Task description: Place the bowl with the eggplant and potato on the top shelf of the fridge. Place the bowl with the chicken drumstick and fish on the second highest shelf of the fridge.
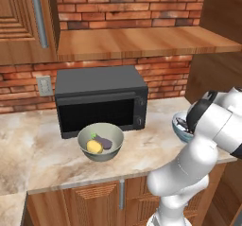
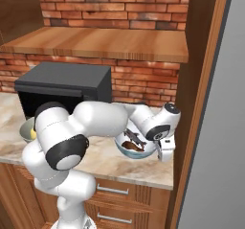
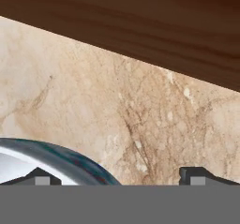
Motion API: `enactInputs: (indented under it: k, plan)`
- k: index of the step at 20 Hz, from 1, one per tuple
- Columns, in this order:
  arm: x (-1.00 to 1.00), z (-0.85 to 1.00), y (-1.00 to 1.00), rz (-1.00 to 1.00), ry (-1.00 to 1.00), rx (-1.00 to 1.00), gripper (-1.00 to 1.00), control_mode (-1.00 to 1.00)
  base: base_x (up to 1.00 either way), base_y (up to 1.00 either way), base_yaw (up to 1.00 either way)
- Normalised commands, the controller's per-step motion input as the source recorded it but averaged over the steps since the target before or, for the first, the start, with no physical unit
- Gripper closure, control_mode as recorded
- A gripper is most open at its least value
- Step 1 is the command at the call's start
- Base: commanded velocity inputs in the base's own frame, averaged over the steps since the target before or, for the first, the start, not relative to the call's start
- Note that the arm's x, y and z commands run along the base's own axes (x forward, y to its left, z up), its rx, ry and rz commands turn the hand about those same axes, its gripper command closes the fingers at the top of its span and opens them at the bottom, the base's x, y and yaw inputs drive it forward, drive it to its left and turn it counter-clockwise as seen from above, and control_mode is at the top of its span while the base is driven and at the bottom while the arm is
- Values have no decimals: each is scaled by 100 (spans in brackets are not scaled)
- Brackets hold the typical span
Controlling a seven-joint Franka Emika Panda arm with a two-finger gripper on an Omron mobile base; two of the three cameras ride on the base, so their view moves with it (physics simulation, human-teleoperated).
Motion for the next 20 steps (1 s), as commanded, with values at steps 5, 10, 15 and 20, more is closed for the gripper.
enactInputs:
  k: [5,10,15,20]
  plan:
    - [0,-32,41,-1,0,0,-100,-100,0,0,0]
    - [0,-40,38,0,0,0,100,-100,0,0,0]
    - [-1,0,5,0,0,0,100,-100,0,0,0]
    - [-12,0,39,2,0,0,100,-100,0,0,0]
